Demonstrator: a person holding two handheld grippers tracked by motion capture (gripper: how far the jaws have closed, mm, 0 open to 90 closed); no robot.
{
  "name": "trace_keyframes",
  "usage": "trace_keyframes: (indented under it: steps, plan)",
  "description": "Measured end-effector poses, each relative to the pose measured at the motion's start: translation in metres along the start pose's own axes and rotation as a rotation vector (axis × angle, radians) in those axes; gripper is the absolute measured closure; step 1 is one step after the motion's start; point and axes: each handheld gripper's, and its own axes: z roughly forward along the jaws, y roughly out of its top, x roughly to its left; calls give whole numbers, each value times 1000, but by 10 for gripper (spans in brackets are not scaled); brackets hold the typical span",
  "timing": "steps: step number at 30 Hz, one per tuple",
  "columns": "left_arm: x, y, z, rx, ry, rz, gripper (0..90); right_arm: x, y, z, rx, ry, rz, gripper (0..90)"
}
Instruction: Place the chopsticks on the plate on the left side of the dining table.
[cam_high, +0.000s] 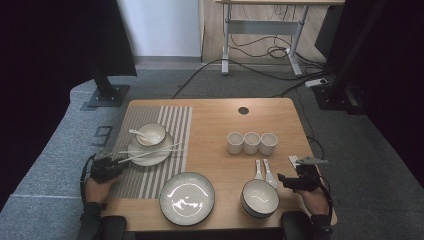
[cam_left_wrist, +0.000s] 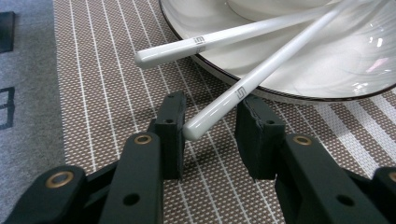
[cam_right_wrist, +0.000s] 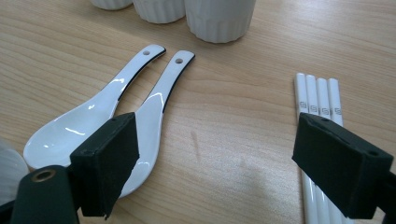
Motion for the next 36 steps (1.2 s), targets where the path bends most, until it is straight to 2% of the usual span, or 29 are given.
trace_keyframes:
  steps: [25, 29, 36]
  plan:
    - [5, 1, 0, -16, 30, -33, 577, 0, -1, 2, 17, 7, -5, 143]
    - [6, 1, -1, -19, 39, -34, 543, 0, -2, 1, 15, 6, -2, 143]
    - [6, -1, -6, -29, 49, -31, 415, -1, -3, 1, 14, 5, 0, 143]
